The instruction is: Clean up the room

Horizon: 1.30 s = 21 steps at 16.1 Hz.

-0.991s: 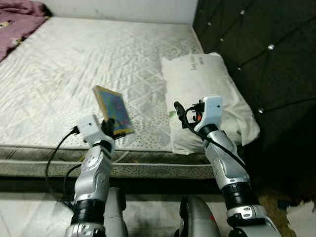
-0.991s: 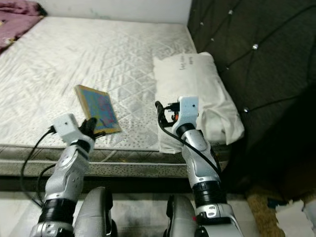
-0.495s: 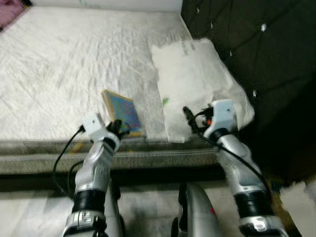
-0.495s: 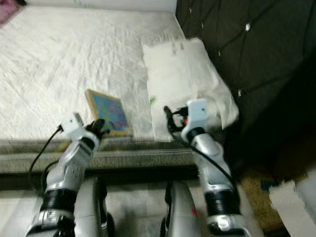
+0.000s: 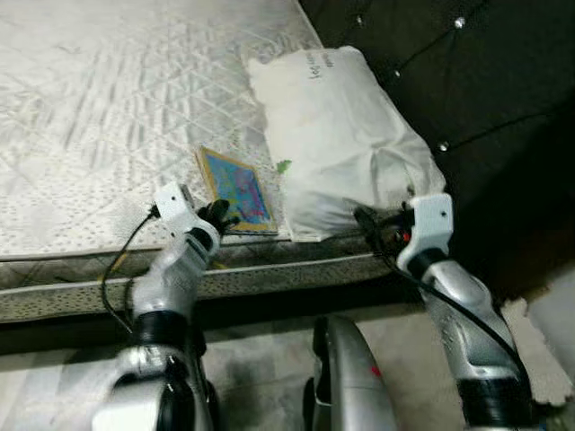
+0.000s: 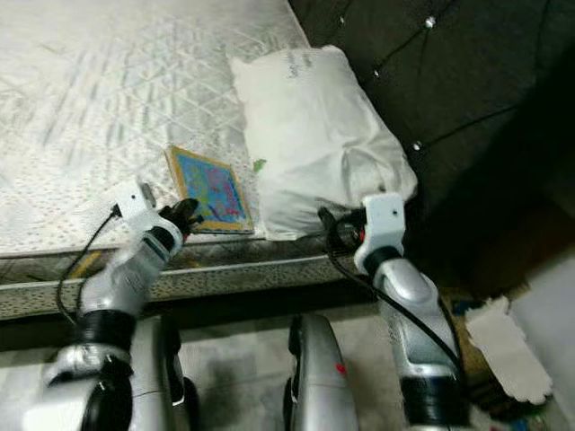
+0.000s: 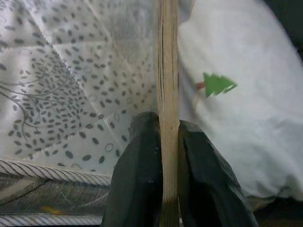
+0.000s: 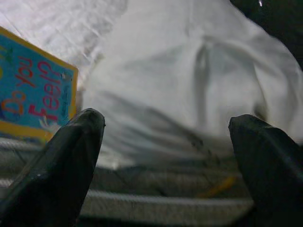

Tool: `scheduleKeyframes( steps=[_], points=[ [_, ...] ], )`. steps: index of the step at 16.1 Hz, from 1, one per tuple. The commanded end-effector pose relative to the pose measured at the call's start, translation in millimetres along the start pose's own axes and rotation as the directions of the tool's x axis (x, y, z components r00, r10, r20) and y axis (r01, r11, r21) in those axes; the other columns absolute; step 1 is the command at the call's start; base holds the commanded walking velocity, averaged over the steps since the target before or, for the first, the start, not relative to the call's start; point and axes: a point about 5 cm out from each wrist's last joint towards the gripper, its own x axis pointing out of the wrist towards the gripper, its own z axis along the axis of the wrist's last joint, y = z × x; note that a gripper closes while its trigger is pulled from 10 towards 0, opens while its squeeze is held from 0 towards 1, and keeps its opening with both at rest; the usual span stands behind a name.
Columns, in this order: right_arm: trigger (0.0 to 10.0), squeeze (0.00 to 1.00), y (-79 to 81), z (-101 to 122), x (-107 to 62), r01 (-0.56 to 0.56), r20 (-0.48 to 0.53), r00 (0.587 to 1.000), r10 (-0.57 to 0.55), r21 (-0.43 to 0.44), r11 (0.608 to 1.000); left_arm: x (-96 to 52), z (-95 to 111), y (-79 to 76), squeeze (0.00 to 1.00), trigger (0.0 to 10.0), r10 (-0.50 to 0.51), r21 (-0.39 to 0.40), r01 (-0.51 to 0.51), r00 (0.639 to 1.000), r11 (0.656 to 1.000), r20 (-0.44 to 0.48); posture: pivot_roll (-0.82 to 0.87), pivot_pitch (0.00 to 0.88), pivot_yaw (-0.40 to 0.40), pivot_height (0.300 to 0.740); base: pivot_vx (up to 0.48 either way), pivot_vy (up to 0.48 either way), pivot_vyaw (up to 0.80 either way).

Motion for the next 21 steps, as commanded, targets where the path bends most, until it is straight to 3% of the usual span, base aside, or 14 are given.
scheduleKeyframes(
  steps=[1, 4, 9, 12, 21],
  points=[
    [10.0, 0.00, -4.6, 6, -4.5, 0.006, 0.008, 1.000, -0.006, -0.013, 1.000, 3.9, -11, -7.0, 0.00, 10.0, -0.022, -0.024, 0.020, 0.997, 1.000, -0.078, -0.27, 0.146, -0.100, 0.553, 0.000, 0.000, 0.00],
    [10.0, 0.00, -13.8, 3, -12.9, 0.027, -0.018, 0.999, -0.027, -0.032, 0.999, 8.5, -4, -8.5, 0.00, 10.0, -0.033, -0.049, 0.029, 0.996, 0.998, -0.088, -0.29, 0.157, -0.107, 0.553, 0.000, 0.000, 0.00],
    [10.0, 0.00, -18.2, 8, -20.6, 0.032, -0.036, 0.999, -0.034, -0.051, 0.998, 17.6, 21, 10.6, 0.00, 10.0, -0.009, -0.009, 0.008, 0.992, 1.000, -0.124, -0.32, 0.161, -0.118, 0.553, 0.000, 0.000, 0.00],
    [10.0, 0.00, -16.6, 11, -19.7, 0.027, -0.036, 0.999, -0.029, -0.056, 0.998, 19.7, 31, 14.3, 0.00, 10.0, -0.020, -0.005, 0.020, 0.991, 1.000, -0.131, -0.32, 0.158, -0.121, 0.553, 0.000, 0.000, 0.00],
    [10.0, 0.00, -15.2, 13, -17.3, 0.023, -0.039, 0.999, -0.025, -0.066, 0.998, 28.1, 35, -13.0, 0.00, 10.0, -0.170, -0.057, 0.163, 0.968, 0.985, -0.182, -0.32, 0.151, -0.130, 0.553, 0.000, 0.000, 0.00]
  ],
)
